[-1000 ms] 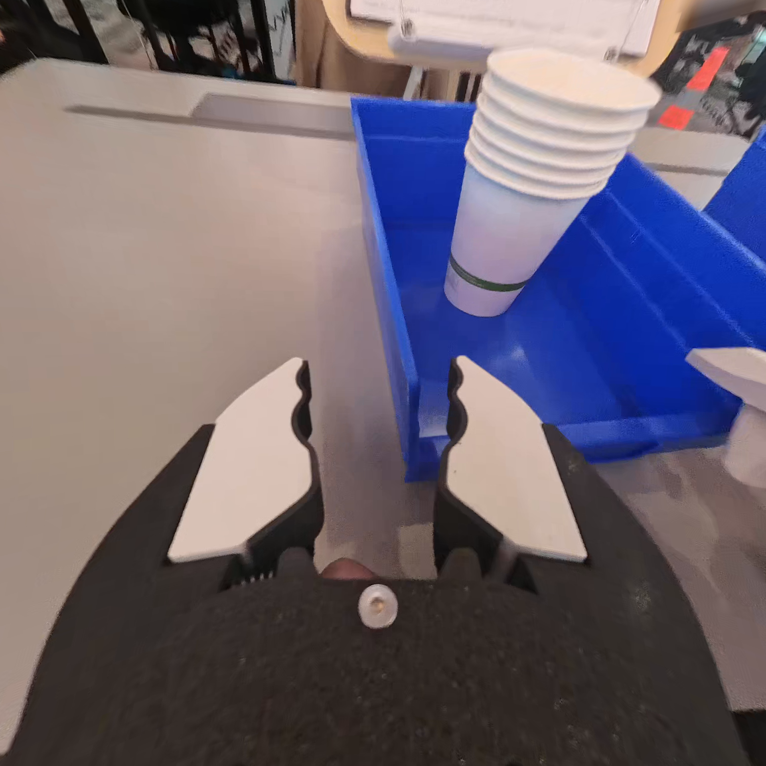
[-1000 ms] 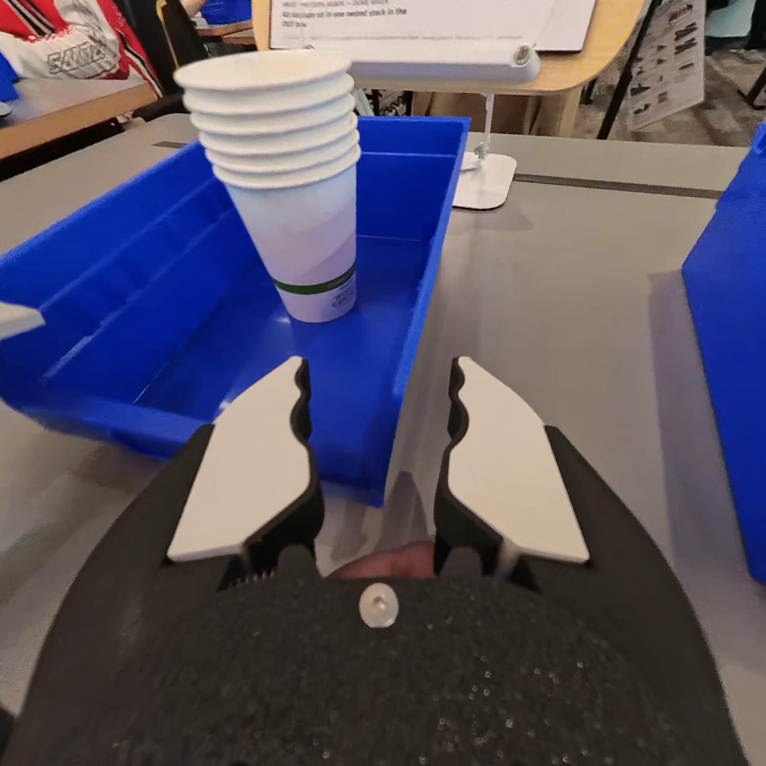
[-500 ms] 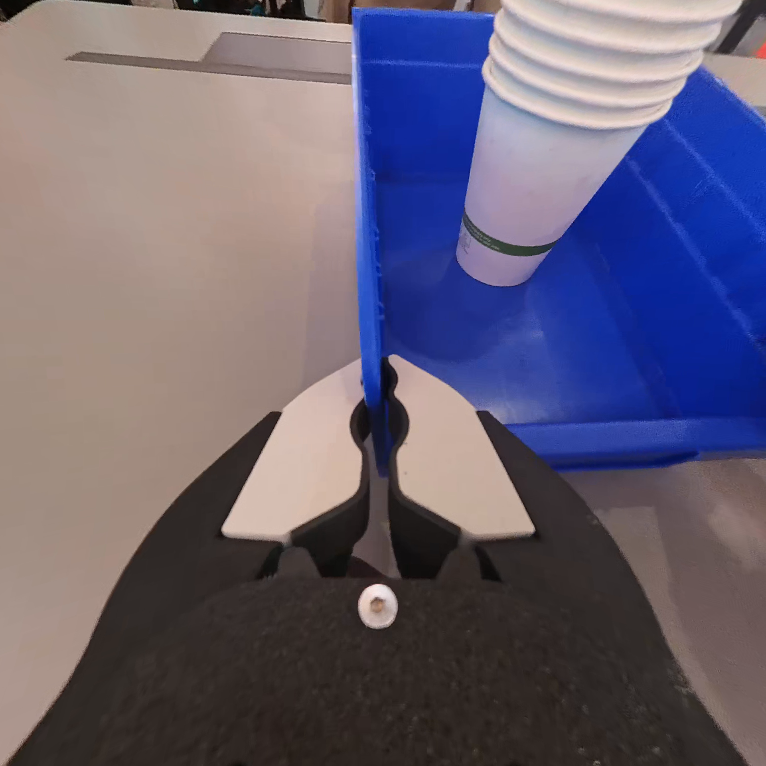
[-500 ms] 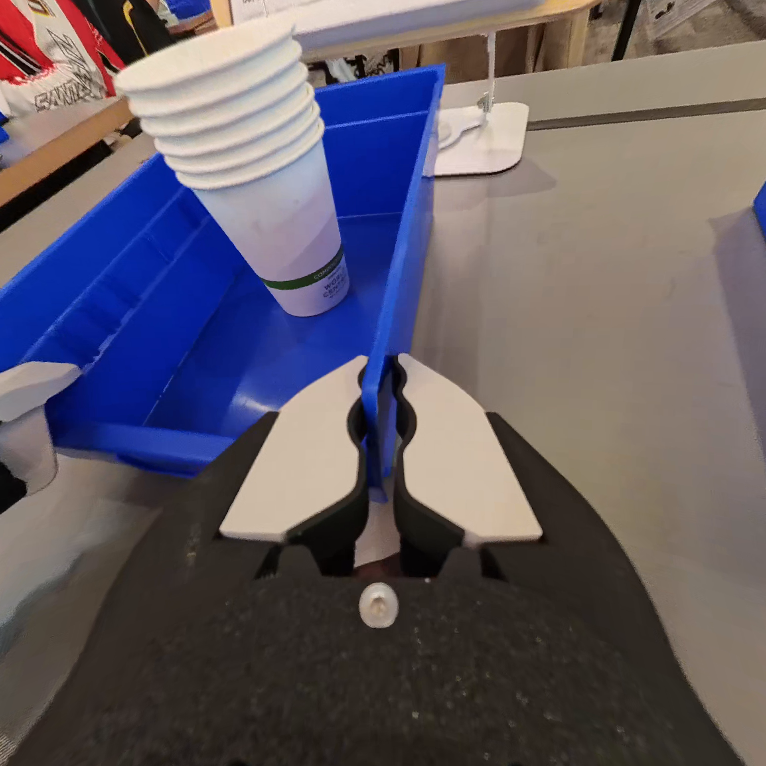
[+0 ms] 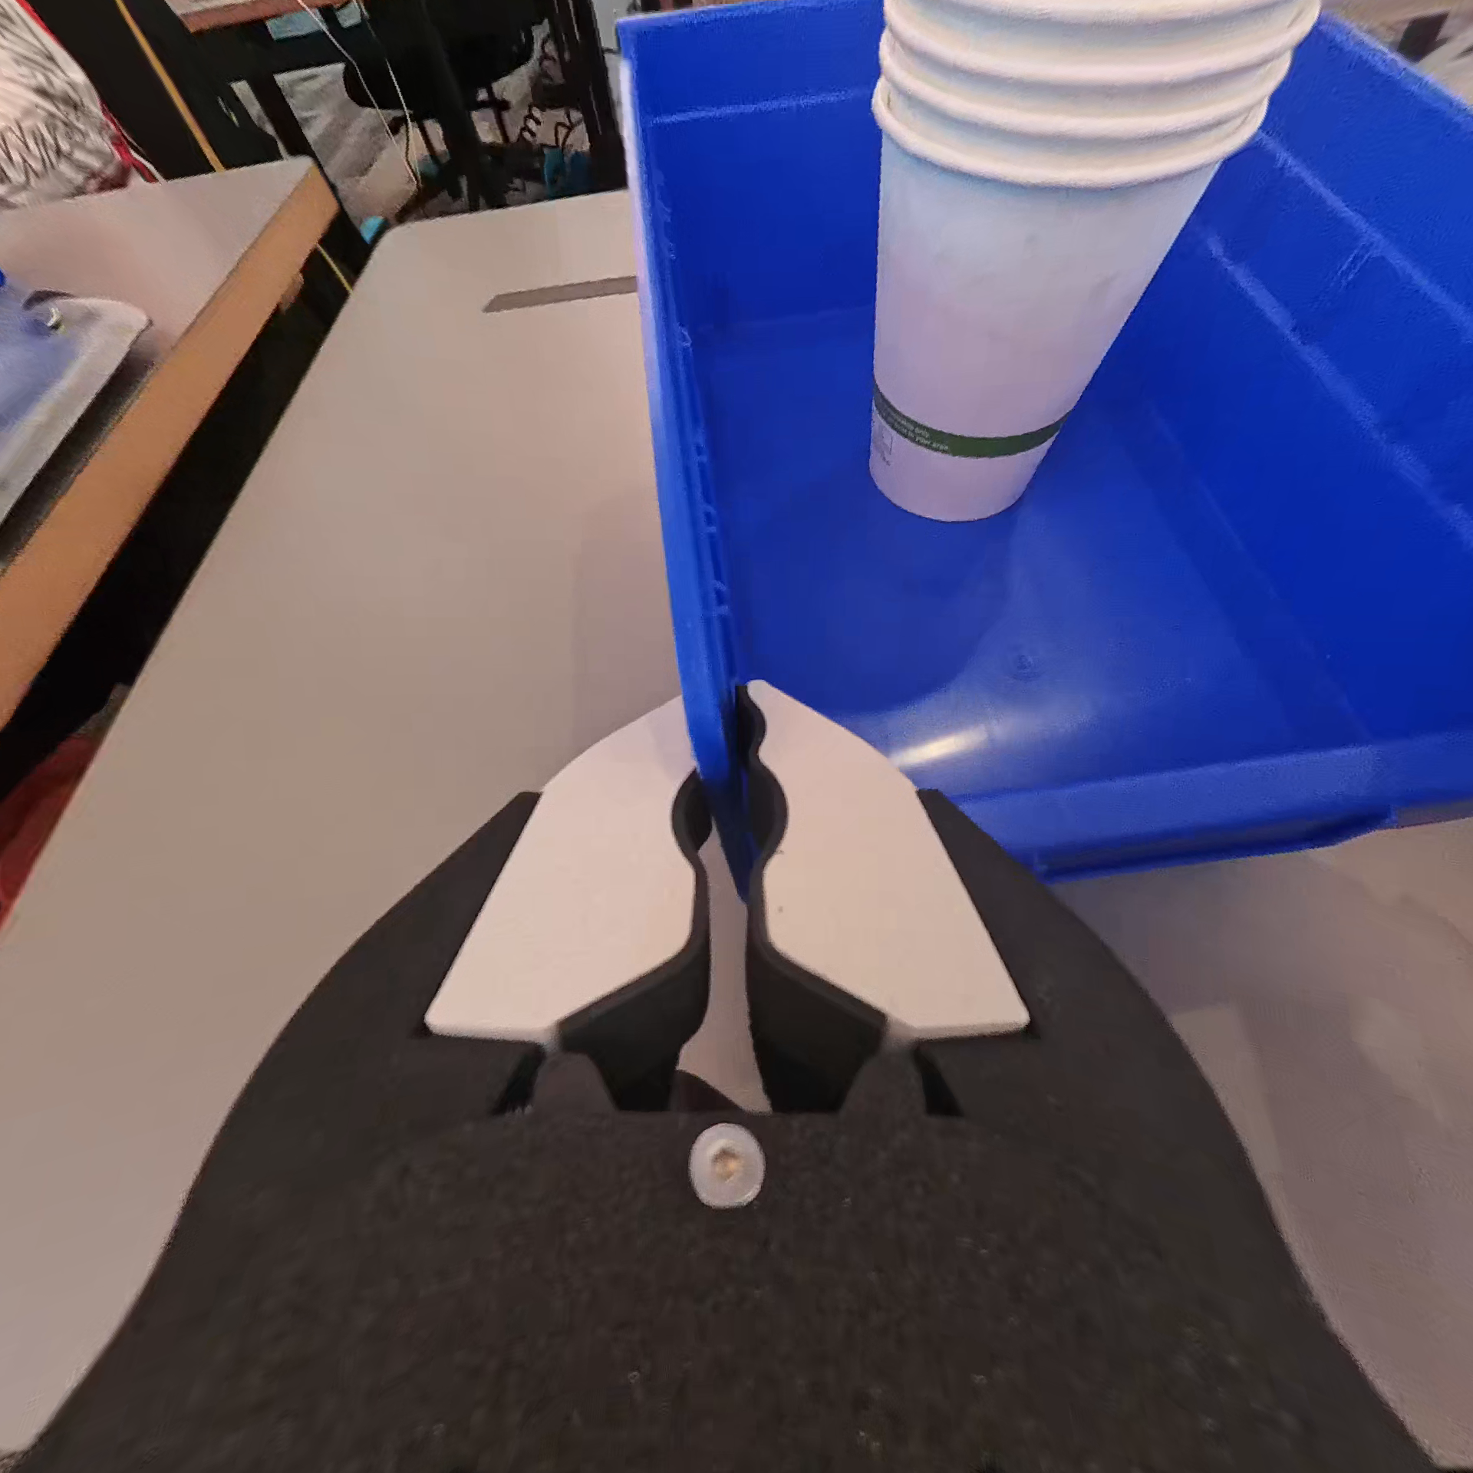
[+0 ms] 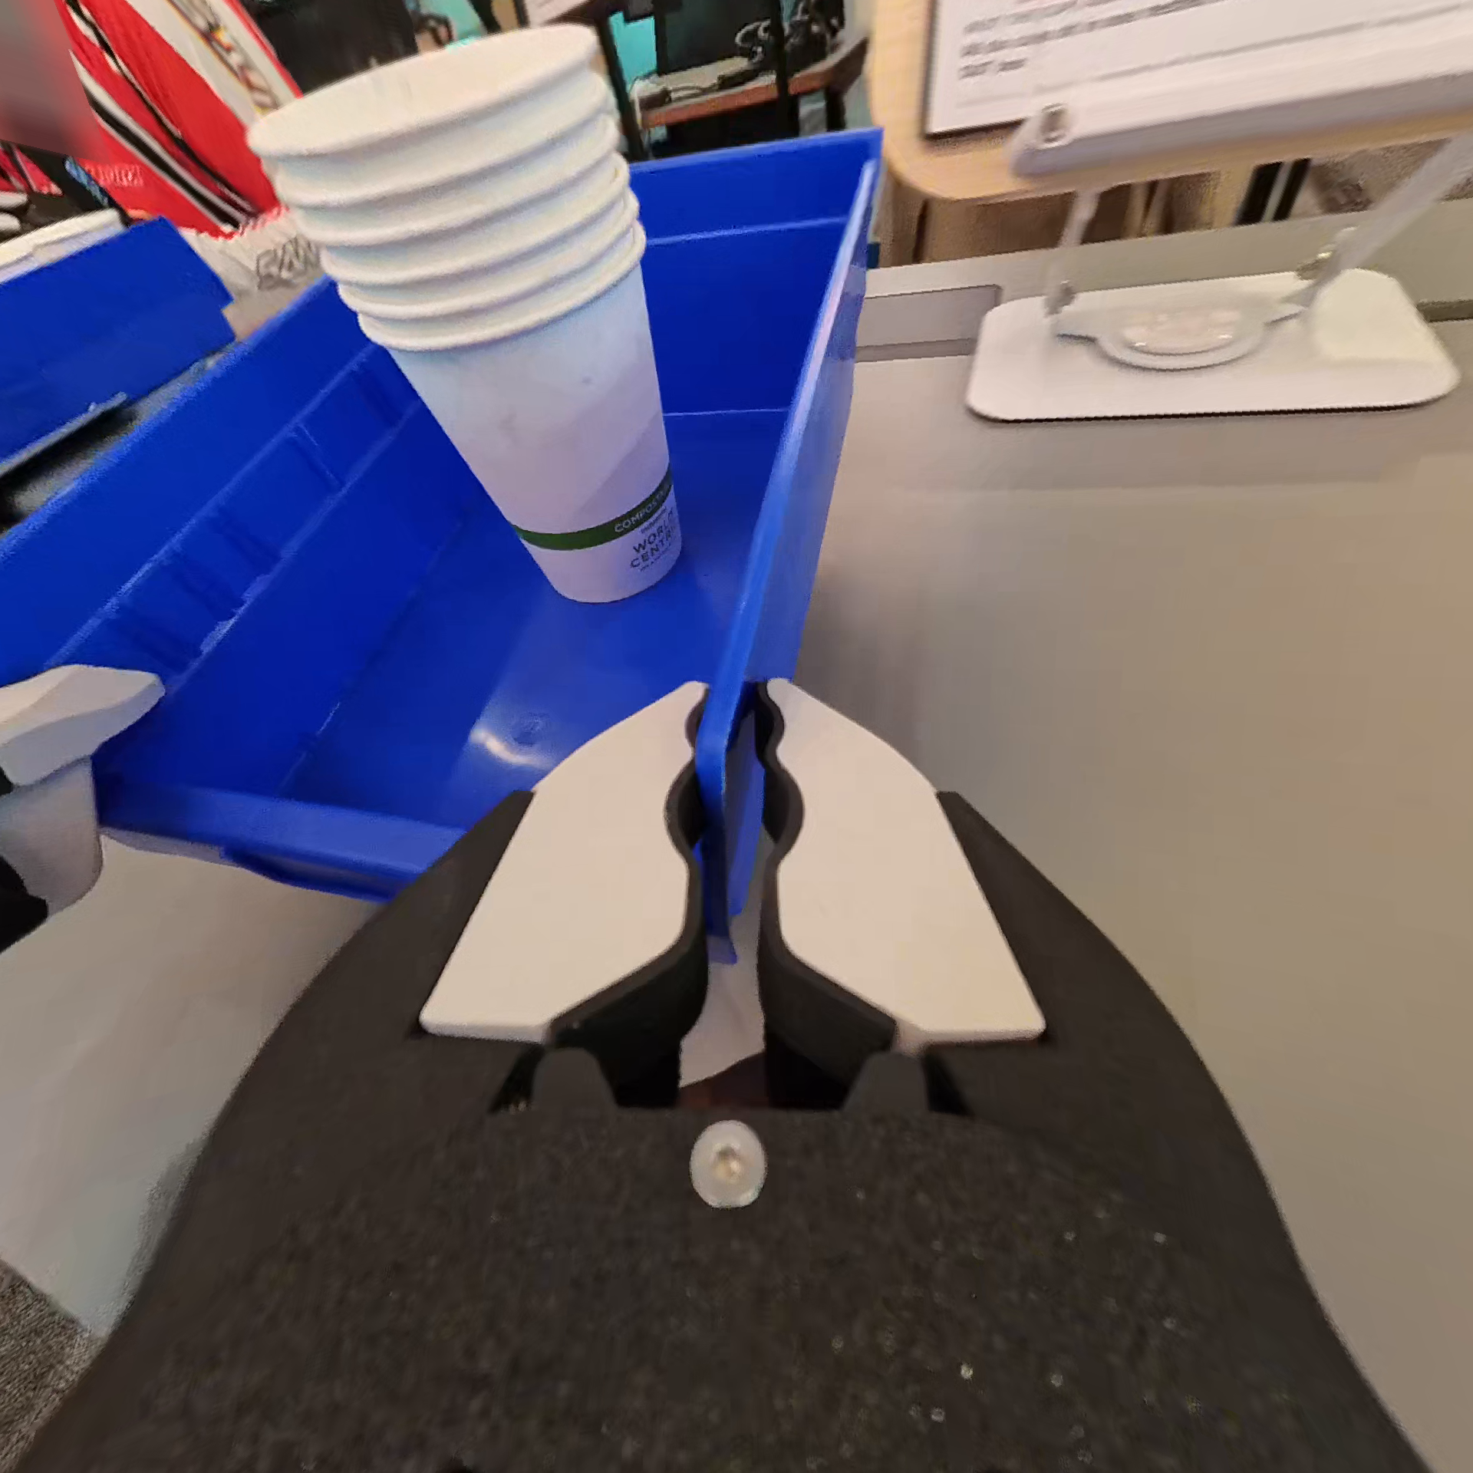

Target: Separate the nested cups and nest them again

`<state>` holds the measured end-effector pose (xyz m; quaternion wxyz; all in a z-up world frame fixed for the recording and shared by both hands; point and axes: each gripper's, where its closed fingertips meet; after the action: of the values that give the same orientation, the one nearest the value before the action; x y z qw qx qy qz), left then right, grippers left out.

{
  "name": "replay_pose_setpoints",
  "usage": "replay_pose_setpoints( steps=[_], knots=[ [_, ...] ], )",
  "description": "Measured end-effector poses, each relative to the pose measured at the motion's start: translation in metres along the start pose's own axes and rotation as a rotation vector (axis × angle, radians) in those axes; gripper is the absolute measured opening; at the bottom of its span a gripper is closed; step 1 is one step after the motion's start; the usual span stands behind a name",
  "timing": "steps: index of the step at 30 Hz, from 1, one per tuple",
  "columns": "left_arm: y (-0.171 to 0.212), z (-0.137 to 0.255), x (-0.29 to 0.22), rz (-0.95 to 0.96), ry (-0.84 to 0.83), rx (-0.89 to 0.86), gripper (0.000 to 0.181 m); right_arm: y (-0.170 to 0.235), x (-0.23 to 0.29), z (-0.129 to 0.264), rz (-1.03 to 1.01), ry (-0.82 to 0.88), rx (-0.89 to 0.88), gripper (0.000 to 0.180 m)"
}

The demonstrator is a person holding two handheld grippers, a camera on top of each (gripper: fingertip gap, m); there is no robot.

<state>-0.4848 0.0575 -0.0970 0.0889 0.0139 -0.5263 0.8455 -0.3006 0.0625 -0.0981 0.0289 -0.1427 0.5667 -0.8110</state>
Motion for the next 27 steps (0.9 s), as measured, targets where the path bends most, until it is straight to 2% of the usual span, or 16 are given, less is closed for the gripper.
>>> replay_pose_setpoints(
  steps=[3, 7, 13, 15, 17, 18, 21, 22, 24, 27],
  knots=[
    [0.008, -0.015, 0.033, 0.017, 0.029, 0.016, 0.002, 0.004, 0.026, -0.020, 0.034, -0.003, 0.019, 0.010],
    [0.018, -0.034, 0.051, 0.020, 0.047, 0.032, 0.002, 0.015, 0.037, -0.039, 0.058, -0.003, 0.062, 0.011],
    [0.029, -0.044, 0.050, 0.069, 0.090, 0.030, 0.002, 0.027, 0.038, -0.040, 0.023, -0.051, 0.094, 0.017],
    [0.030, -0.043, 0.059, 0.058, 0.027, 0.024, 0.012, 0.028, 0.044, -0.036, 0.022, -0.144, 0.121, 0.024],
    [0.032, -0.031, 0.068, 0.049, -0.052, 0.029, 0.036, 0.022, 0.035, -0.023, 0.038, -0.180, 0.114, 0.040],
    [0.032, -0.020, 0.071, 0.060, -0.077, 0.025, 0.041, 0.020, 0.031, -0.010, 0.047, -0.230, 0.118, 0.045],
    [0.025, 0.020, 0.063, 0.164, -0.069, -0.023, 0.058, 0.006, -0.003, 0.036, 0.129, -0.324, 0.080, 0.047],
    [0.019, 0.034, 0.049, 0.207, -0.025, -0.049, 0.063, 0.001, -0.023, 0.050, 0.172, -0.328, 0.053, 0.046],
    [0.005, 0.058, 0.009, 0.250, 0.069, -0.120, 0.064, -0.005, -0.064, 0.077, 0.219, -0.335, 0.027, 0.046],
    [-0.008, 0.075, -0.069, 0.211, 0.173, -0.154, 0.070, 0.001, -0.128, 0.110, 0.243, -0.301, 0.058, 0.047]
  ],
)
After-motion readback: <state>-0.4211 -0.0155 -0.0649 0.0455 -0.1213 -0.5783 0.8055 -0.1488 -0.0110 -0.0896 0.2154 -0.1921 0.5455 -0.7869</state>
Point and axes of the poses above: each gripper's, where its closed fingertips meet, z back along the fingers, y out of its underside, x = y × z across the jaws
